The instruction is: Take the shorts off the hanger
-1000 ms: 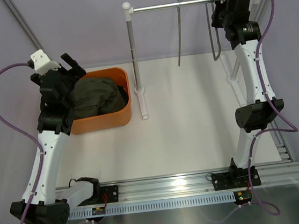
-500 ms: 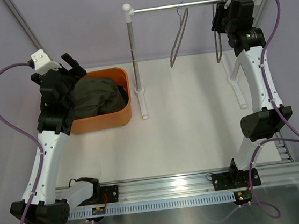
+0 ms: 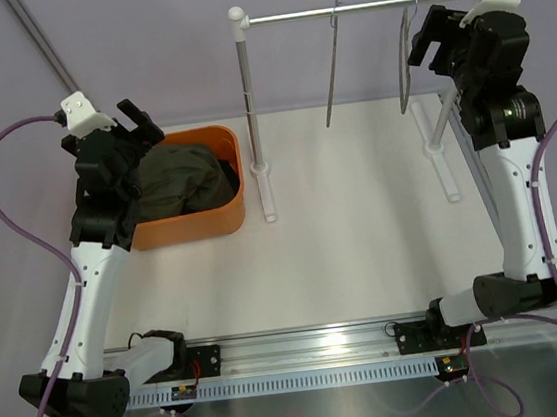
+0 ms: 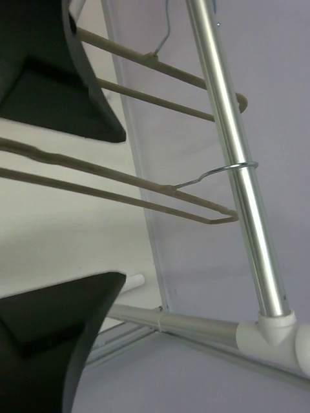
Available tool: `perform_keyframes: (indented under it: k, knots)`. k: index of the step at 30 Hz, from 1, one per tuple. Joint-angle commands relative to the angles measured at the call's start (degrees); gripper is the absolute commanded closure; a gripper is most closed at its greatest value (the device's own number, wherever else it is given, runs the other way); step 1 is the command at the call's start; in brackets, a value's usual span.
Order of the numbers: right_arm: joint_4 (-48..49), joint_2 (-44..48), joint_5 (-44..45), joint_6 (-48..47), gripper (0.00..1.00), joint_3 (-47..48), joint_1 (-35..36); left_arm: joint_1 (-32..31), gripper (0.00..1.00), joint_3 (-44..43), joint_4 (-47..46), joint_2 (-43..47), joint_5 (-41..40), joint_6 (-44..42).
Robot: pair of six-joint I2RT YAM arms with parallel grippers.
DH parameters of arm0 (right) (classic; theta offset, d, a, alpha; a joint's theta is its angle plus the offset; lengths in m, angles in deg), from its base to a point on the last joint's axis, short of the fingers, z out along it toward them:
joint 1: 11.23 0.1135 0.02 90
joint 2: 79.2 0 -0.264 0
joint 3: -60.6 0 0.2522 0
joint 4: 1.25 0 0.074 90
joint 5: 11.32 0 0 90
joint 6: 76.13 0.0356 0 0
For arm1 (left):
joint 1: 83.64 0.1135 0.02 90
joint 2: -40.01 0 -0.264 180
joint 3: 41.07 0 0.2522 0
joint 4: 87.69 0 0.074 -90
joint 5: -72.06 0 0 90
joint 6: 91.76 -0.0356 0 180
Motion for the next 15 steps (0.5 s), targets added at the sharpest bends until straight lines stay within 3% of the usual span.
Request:
perform_keyframes:
  k: [1, 7, 11, 15]
  knots:
    - [1.45, 5.91, 2.53, 0.8, 0.01, -2.8, 0.21, -0.2, 0.01, -2.05, 0.23, -1.11, 2.64, 1.89]
    - [-1.1, 16.72, 1.56, 4.74, 0.0, -12.02, 0.12, -4.41, 0.01, -4.34, 3.13, -1.03, 3.44, 2.07]
    - [2.66, 27.86, 2.34, 5.81, 0.01, -26.67, 0.12, -9.59, 0.01, -4.52, 4.72, 0.29, 1.86, 1.28]
    - [4.09, 32.54, 1.65, 6.51, 0.01, -32.6, 0.21, -13.64, 0.01, -4.78, 7.09, 0.47, 0.1, -0.83]
